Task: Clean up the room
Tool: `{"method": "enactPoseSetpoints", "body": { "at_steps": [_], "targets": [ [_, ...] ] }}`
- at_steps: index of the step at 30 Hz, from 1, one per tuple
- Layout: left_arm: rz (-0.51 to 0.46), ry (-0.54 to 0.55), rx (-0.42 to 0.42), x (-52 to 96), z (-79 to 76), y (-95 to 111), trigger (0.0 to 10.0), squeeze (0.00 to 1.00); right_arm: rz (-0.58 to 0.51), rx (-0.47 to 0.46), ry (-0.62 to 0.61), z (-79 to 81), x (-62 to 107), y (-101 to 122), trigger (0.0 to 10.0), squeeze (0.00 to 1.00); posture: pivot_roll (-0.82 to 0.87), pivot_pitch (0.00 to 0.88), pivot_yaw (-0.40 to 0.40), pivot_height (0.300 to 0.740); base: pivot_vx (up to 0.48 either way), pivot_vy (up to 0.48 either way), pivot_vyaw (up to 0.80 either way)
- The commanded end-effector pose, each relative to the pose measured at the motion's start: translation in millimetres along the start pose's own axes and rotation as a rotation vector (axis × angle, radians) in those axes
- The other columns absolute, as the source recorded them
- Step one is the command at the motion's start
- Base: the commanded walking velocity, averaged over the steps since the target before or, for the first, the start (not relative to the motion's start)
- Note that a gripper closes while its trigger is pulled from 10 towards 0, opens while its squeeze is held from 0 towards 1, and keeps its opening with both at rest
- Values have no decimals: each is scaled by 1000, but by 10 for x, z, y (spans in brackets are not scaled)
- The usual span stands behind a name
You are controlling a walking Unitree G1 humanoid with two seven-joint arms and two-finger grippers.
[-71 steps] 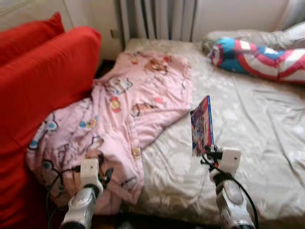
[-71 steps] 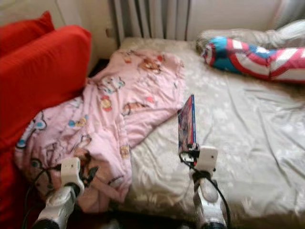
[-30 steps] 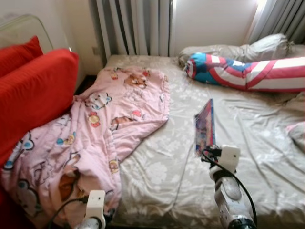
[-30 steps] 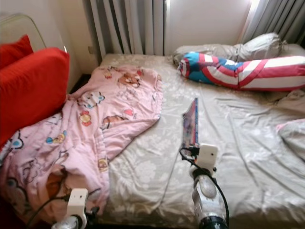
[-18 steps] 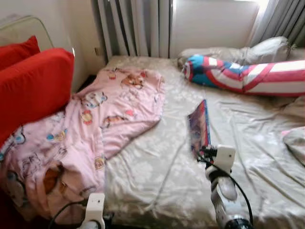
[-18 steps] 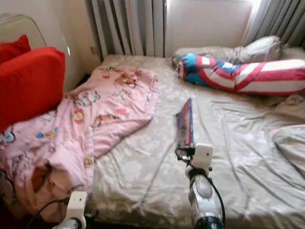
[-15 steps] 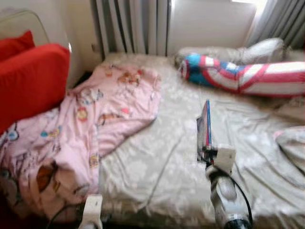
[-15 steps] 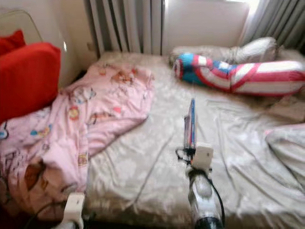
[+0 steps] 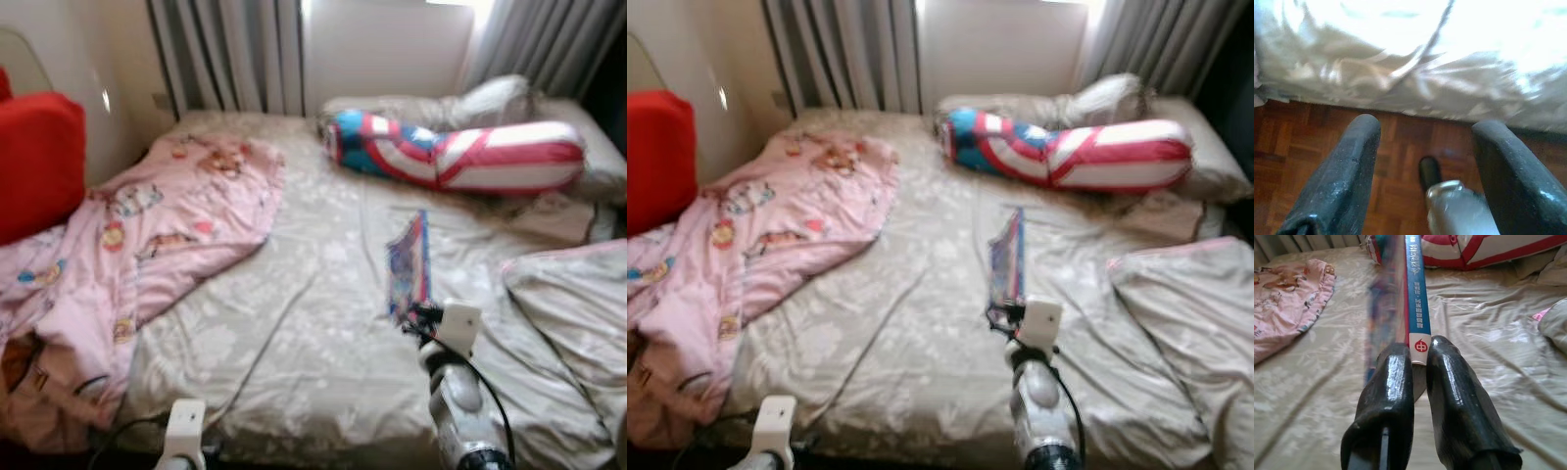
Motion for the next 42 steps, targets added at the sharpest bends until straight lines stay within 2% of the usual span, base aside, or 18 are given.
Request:
{"method": "enactPoseSetpoints", "body": {
  "at_steps": [1, 5, 18, 25, 29, 42],
  "targets": [
    [36, -12, -9, 21, -37, -124, 10000, 0, -54, 3, -5, -5, -45, 129, 10000, 0, -46, 10, -5, 740, 0, -386, 0],
    [37, -12, -9, 22, -37, -128, 10000, 0, -53, 3, -5, -4, -45, 126, 10000, 0, -47, 10, -5, 740, 0, -385, 0],
    [31, -27, 13, 21, -63, -122, 10000, 0, -37, 3, -9, -17, -41, 84, 10000, 0, -47, 8, -3, 740, 0, 0, 0],
    [45, -20, 18, 39, 33, -161, 10000, 0, -21, 3, -9, -17, -41, 58, 10000, 0, -46, 10, -3, 740, 0, 0, 0],
    [49, -18, 9, 38, 35, -162, 10000, 0, 1, 7, 9, 15, -43, 29, 10000, 0, -47, 10, -3, 740, 0, 0, -369],
    [55, -24, -1, 46, 2, -203, 10000, 0, -16, 12, 28, 50, -32, 45, 10000, 0, -49, 13, -8, 740, 256, 0, -46]
  ]
}}
Point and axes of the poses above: a point about 5 cm out from each wrist's last joint towards the gripper, its own x axis pointing back from the gripper into the wrist, its own y axis along the axis of the wrist's last joint, z = x × y, the point moved 2 cm from there along -x, pointing out of the wrist towards the gripper, and after that the axes turned 6 degrees about x, right-handed, at the moved point
